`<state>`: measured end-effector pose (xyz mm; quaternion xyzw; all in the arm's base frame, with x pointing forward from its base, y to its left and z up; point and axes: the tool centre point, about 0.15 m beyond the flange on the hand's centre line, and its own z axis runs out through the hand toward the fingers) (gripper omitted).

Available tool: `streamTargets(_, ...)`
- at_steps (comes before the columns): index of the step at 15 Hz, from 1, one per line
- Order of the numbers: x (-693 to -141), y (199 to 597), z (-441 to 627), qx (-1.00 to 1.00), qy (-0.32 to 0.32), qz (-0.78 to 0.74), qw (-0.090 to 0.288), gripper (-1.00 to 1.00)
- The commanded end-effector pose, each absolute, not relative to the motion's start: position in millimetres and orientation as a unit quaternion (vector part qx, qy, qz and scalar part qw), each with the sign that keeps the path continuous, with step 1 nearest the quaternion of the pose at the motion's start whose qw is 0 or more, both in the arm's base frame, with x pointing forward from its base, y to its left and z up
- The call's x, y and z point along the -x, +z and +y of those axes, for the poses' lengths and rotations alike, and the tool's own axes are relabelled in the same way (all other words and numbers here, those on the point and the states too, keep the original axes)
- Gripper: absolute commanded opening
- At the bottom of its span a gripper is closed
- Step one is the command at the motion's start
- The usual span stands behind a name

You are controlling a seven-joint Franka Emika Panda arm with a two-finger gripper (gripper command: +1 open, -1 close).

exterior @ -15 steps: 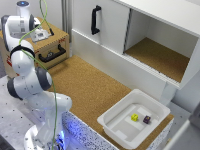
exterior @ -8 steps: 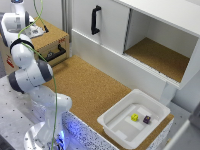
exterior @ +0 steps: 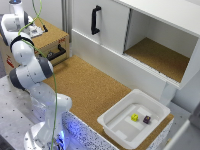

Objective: Turn on the green light

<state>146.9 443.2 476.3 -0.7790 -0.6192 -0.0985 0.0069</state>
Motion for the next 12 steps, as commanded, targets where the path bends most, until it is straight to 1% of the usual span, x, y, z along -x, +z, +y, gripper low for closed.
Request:
streamTargets(1, -170.7, 454.9, 474.4, 0.793, -0.05, -0.605, -0.053, -1.0)
streamTargets(4, -179.9, 439.1, 471.0, 0.797, -0.04, -0.599, -0.063, -1.0)
streamTargets(6, -175.1, 441.6, 466.1, 0.794, -0.043, -0.603, -0.064, -1.0)
streamTargets(8, -164.3, 466.4, 459.8, 0.795, -0.057, -0.603, -0.046, -1.0)
streamTargets(10, -153.2, 503.1, 453.9, 0.792, -0.078, -0.605, -0.025, -1.0)
streamTargets(12, -154.6, 528.8, 446.6, 0.797, -0.091, -0.597, -0.009, -1.0)
